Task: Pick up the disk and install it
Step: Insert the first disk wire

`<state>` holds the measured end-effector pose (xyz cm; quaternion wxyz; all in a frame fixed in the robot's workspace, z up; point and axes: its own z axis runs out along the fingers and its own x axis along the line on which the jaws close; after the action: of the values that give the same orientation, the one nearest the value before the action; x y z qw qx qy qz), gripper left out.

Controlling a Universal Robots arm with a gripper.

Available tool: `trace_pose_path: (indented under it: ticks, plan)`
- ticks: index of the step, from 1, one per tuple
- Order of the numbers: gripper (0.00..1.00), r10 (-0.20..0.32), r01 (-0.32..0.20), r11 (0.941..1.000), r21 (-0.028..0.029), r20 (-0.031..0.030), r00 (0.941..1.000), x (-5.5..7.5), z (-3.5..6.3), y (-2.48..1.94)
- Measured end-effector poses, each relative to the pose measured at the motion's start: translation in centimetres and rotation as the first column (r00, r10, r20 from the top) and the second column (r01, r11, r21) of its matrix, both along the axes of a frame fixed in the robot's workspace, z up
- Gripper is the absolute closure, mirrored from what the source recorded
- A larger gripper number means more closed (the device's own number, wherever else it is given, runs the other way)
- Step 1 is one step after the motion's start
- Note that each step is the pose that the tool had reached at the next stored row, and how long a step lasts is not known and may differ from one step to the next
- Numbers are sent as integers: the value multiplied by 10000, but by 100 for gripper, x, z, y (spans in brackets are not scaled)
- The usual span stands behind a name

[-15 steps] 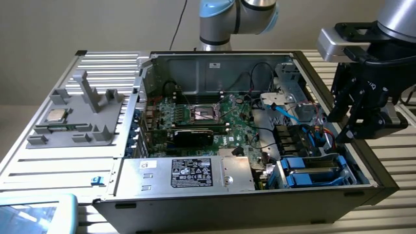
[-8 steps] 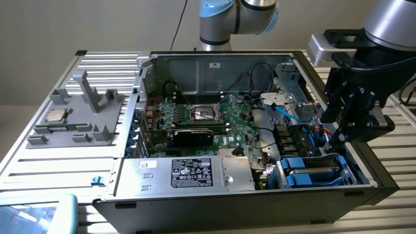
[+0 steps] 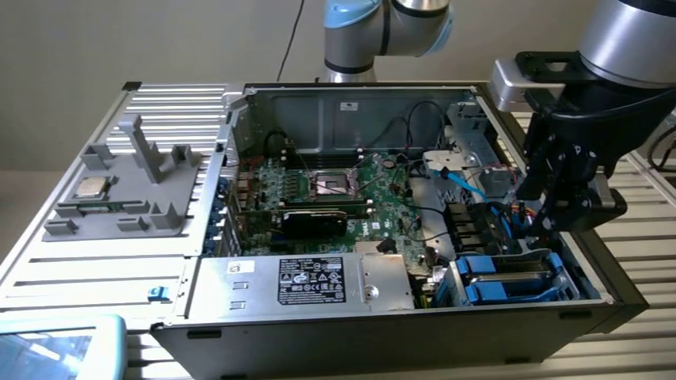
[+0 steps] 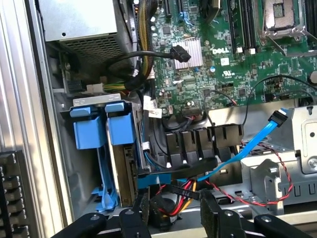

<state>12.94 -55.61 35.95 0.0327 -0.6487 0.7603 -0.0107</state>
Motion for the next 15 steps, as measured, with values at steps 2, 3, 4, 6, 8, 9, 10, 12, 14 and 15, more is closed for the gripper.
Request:
trace_pose_path:
  ticks: [2,3,4,6,8,9,10,12,14,15]
  plan:
    - [46,-52,52,10000,4,60,10000,-13,-1,9]
    - [46,-78,78,10000,4,94,9999,-18,-1,13]
    - [46,-102,102,9999,5,119,9999,-21,-1,19]
    - [46,-144,144,9999,5,131,9998,-24,-2,31]
    - [46,-148,148,9999,5,132,9998,-28,-2,31]
    - [46,-147,147,9999,4,132,9998,-29,-2,31]
    - [46,-149,149,9999,4,133,9998,-36,-3,34]
    - [46,-198,198,9998,4,149,9997,-53,-10,41]
    - [46,-304,304,9995,6,154,9994,-70,-21,43]
    - [46,-365,365,9993,6,154,9992,-74,-28,44]
